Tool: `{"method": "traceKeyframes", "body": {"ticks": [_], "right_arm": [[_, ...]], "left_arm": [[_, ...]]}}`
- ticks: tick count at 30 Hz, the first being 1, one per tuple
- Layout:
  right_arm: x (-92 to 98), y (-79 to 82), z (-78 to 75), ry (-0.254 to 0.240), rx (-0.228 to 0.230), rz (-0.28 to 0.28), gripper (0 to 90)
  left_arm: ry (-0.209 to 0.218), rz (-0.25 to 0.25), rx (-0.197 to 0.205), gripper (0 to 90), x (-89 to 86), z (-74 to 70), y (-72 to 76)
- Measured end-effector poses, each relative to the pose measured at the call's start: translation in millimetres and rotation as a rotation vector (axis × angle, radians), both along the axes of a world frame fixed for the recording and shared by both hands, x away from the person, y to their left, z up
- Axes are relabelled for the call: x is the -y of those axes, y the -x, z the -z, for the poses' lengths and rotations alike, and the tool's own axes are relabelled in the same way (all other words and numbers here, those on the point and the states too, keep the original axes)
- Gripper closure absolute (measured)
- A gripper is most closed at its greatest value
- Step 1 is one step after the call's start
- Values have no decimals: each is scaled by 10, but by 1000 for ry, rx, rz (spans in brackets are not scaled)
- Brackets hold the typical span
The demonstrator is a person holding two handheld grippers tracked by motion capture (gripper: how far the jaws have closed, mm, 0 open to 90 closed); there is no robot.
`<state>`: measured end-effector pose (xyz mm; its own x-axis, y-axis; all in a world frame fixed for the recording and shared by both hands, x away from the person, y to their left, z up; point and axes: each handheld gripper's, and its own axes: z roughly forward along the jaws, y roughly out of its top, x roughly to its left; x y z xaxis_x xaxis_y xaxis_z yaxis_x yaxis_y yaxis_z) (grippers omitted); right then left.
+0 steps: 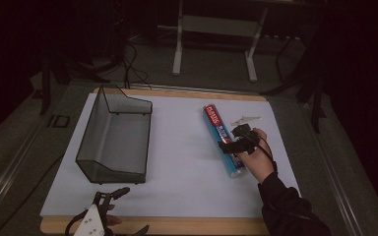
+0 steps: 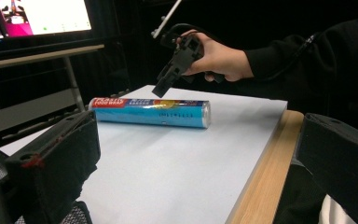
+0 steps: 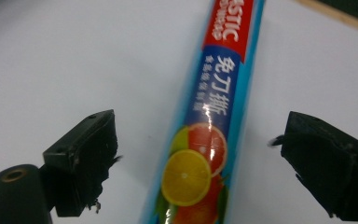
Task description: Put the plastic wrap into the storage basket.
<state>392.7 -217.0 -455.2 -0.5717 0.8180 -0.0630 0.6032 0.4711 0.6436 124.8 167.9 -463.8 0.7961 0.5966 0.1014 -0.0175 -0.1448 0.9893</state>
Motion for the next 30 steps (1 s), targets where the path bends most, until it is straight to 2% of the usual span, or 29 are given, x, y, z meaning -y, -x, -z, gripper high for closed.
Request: {"method": "traceKeyframes", "body": {"ticks": [4,10,20,30], "right_arm": [[-25,-114,26,29,-58,28,104],[-51,-258,48,43,-128,40,101],[-135,-532,87,89,-296,88,102],[-192,-798,90,115,-407,113,117]], "left_arm": [[3,2,-1,5,-2,-1,2],[4,2,-1,5,-4,-1,2],[5,6,-2,5,-4,0,1],[6,6,-2,5,-13,0,1]]}}
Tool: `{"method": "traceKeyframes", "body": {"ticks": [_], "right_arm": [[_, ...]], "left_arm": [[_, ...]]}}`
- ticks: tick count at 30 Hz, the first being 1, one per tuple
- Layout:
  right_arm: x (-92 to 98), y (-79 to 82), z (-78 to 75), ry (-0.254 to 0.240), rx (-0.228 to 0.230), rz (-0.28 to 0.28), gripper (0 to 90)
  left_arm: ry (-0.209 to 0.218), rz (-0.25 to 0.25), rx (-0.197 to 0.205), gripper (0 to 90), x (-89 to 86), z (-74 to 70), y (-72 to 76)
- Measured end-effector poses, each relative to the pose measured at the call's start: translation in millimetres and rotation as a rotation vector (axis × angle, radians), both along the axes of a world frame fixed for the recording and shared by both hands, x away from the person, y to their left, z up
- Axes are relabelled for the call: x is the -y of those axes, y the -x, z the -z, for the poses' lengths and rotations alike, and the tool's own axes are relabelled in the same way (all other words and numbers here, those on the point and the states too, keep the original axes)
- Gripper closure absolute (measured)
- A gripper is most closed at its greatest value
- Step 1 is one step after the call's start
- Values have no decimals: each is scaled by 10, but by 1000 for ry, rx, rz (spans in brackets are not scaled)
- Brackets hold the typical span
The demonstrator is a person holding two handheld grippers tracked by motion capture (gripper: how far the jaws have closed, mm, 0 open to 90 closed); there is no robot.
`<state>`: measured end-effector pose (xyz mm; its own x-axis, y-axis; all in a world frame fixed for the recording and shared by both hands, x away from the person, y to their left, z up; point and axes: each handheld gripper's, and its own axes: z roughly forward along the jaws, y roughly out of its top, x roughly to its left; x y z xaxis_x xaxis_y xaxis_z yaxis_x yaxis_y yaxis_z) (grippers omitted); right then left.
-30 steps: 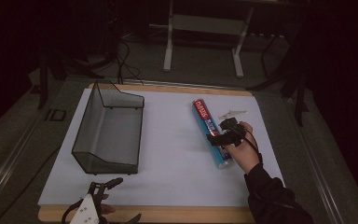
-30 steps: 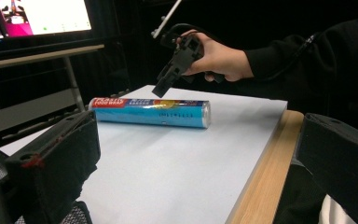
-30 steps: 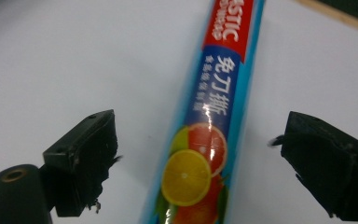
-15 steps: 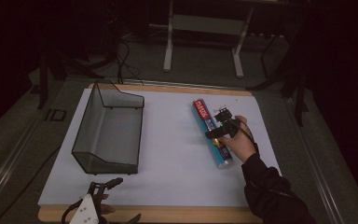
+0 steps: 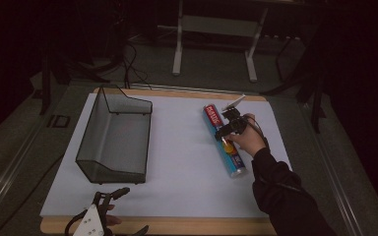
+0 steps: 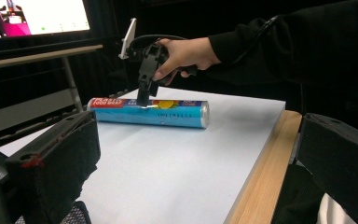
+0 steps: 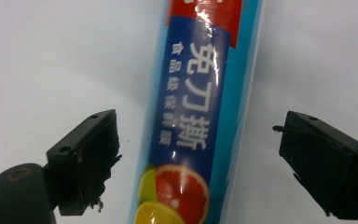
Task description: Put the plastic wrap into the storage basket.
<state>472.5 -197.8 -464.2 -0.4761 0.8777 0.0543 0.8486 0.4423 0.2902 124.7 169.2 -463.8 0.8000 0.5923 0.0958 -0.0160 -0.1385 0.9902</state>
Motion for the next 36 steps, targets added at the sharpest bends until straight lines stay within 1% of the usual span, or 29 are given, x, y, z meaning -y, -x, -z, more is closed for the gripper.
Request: {"method": "traceKeyframes", "body": {"ticks": [1,3,8,15,20,23,24,26,29,33,34,36], "right_arm": [[-7,-22,11,5,-15,1,117],[-24,-61,35,21,-30,4,133],[-53,-155,107,38,-70,22,138],[-87,-254,195,62,-135,26,144],[-135,-253,244,91,-153,11,173],[-156,-243,282,106,-167,12,201],[-167,-238,293,114,-166,13,218],[-181,-230,300,108,-158,16,267],[-206,-228,314,118,-159,22,278],[-220,-237,327,136,-171,7,282],[-218,-252,330,132,-192,39,289],[-220,-256,331,133,-196,44,289]], "left_arm": [[0,0,0,5,-1,0,0],[1,1,-1,5,-1,0,-1],[-1,3,-1,5,-1,1,1],[1,4,-2,5,-4,2,-2],[0,3,-1,5,-4,2,-1],[-3,4,-2,5,-1,3,-2],[-3,3,-3,5,-1,3,-2],[-5,2,-2,5,0,4,-1],[-5,2,0,5,1,2,0],[-7,0,0,5,0,3,1],[-8,0,0,5,-1,3,1],[-6,0,0,5,0,3,0]]}}
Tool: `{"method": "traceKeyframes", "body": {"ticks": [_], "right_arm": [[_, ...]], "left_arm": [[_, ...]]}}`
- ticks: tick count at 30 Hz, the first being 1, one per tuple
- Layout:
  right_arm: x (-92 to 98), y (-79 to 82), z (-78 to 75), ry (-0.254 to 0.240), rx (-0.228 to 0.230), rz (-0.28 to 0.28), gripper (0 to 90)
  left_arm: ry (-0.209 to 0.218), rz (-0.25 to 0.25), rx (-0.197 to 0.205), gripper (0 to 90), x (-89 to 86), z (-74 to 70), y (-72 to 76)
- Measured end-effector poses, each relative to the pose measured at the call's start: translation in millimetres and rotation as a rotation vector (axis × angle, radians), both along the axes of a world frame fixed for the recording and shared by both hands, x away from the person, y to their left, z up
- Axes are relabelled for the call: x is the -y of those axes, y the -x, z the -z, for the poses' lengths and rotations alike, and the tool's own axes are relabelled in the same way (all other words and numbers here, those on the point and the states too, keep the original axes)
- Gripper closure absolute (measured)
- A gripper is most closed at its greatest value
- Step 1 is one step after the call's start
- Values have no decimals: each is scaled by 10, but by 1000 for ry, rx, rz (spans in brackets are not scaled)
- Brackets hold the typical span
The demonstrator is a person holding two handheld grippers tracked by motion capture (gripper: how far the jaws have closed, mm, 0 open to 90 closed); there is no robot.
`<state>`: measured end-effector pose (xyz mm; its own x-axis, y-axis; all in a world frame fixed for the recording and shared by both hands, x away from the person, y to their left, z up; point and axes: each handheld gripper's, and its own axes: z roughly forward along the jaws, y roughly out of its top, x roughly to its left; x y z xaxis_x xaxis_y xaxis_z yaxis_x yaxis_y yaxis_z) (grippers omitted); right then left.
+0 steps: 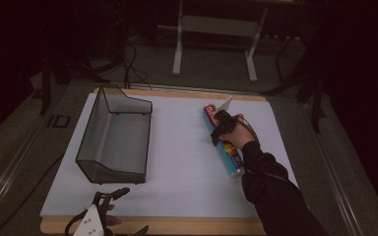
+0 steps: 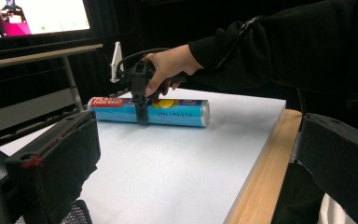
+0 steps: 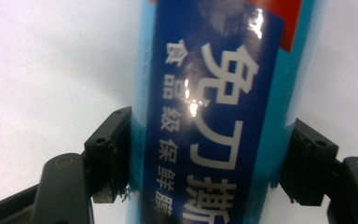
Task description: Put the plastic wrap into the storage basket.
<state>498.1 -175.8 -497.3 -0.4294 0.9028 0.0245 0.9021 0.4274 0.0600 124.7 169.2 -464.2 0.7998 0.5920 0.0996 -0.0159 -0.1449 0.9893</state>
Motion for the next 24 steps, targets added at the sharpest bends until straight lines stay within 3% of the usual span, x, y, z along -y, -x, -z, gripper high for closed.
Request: {"method": "traceKeyframes", "body": {"ticks": [8,13,14,24], "right_arm": [[-44,2,-37,23,4,27,312],[-20,-6,-122,-20,18,61,314],[-20,-1,-199,-33,37,60,315],[-42,8,-408,-108,109,85,316]], "left_arm": [[-2,-5,-2,5,-4,1,-8],[-1,-4,-4,5,0,3,-12],[-6,-6,-1,5,2,2,-9],[-9,-8,-1,5,4,3,-11]]}}
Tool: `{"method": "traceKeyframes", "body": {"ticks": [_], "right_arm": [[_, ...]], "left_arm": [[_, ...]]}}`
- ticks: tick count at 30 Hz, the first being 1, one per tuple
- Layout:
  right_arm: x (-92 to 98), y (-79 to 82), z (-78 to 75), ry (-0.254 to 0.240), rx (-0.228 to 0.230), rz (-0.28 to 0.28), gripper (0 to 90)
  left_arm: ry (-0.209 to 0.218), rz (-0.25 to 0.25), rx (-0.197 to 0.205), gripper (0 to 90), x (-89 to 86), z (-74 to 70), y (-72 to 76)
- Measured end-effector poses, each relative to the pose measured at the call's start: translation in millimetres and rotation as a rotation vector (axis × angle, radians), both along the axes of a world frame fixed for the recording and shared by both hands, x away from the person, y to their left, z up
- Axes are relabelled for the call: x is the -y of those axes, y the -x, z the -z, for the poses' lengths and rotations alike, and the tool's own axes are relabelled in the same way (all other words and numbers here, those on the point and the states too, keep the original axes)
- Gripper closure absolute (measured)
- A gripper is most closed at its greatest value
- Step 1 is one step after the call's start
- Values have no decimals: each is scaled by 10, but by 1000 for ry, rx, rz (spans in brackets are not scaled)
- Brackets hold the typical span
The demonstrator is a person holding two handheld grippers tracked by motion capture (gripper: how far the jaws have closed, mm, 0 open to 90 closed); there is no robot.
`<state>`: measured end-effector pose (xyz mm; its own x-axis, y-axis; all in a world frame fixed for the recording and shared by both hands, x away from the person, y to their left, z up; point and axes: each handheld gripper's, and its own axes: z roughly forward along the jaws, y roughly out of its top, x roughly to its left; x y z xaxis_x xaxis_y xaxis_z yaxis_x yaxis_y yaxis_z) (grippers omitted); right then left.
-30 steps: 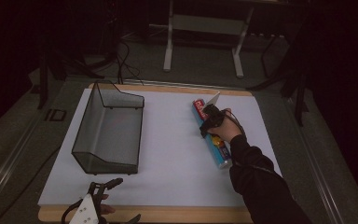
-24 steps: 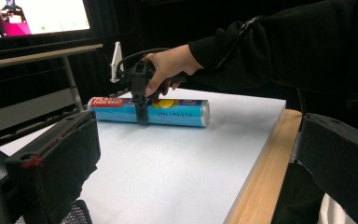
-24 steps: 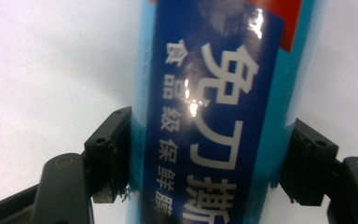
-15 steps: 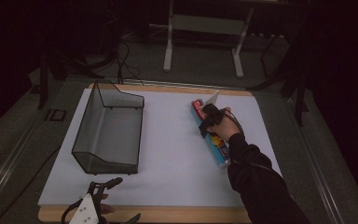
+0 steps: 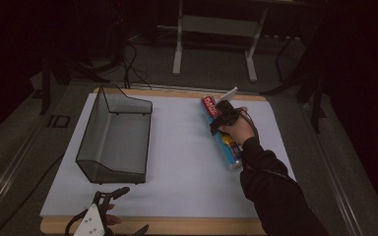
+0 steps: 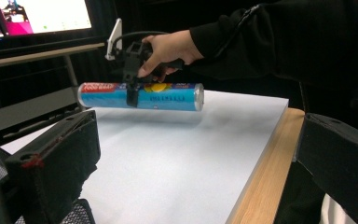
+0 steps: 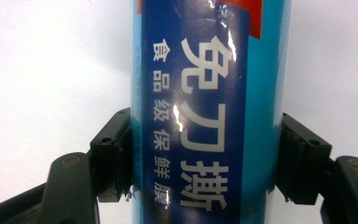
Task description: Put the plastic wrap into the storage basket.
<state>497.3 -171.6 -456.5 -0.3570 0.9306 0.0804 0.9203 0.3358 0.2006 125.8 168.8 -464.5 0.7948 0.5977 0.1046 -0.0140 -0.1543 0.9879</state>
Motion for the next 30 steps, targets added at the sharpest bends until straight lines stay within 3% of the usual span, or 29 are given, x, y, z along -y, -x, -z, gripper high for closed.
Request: {"method": "traceKeyframes", "body": {"ticks": [8,11,15,21,30], "right_arm": [[-93,25,-142,-34,37,-7,315],[-178,65,-235,-68,72,-20,315],[-240,82,-293,-116,80,-26,315],[-475,147,-463,-182,100,-48,316],[-816,241,-716,-210,156,-73,316]], "left_arm": [[1,-1,2,5,0,-1,4],[1,-1,-1,5,1,-1,0],[0,0,0,5,4,-1,2],[-3,-1,-3,5,8,2,-1],[-15,-15,-17,5,9,10,-11]]}}
